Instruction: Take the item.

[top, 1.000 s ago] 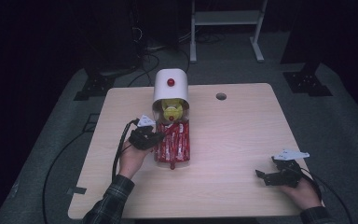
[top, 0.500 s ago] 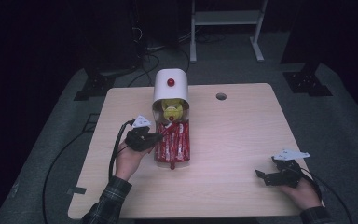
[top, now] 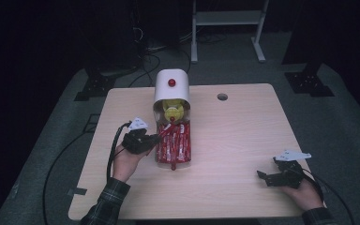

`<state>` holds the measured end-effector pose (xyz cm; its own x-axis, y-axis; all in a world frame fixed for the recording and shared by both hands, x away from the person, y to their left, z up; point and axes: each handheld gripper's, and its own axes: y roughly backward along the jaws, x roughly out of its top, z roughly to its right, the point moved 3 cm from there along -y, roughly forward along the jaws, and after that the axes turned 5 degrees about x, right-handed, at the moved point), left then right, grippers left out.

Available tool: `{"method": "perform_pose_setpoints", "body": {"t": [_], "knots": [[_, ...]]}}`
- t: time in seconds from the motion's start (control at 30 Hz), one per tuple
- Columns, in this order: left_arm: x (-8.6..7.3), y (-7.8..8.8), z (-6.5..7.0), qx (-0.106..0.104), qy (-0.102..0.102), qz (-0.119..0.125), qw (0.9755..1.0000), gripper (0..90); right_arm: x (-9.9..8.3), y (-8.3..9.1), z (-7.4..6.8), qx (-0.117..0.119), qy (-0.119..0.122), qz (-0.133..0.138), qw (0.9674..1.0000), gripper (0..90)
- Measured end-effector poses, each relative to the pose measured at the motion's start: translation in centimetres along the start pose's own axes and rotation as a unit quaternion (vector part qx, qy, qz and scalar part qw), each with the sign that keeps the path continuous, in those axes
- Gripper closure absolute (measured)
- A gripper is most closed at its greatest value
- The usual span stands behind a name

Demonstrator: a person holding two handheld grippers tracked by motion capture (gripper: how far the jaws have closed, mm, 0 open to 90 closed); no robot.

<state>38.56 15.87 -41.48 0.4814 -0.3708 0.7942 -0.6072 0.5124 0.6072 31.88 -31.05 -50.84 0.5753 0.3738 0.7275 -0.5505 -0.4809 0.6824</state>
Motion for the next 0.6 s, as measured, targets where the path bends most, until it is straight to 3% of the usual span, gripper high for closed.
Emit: {"method": "perform_pose_setpoints", "body": {"t": [0.6], "knots": [[-0.7, 1.9, -0.5, 0.006, 0.013, 0.012, 0.9998, 83.6, 0.0, 0.0, 0.0, 0.0, 0.001, 0.0, 1.0, 7.8]]}}
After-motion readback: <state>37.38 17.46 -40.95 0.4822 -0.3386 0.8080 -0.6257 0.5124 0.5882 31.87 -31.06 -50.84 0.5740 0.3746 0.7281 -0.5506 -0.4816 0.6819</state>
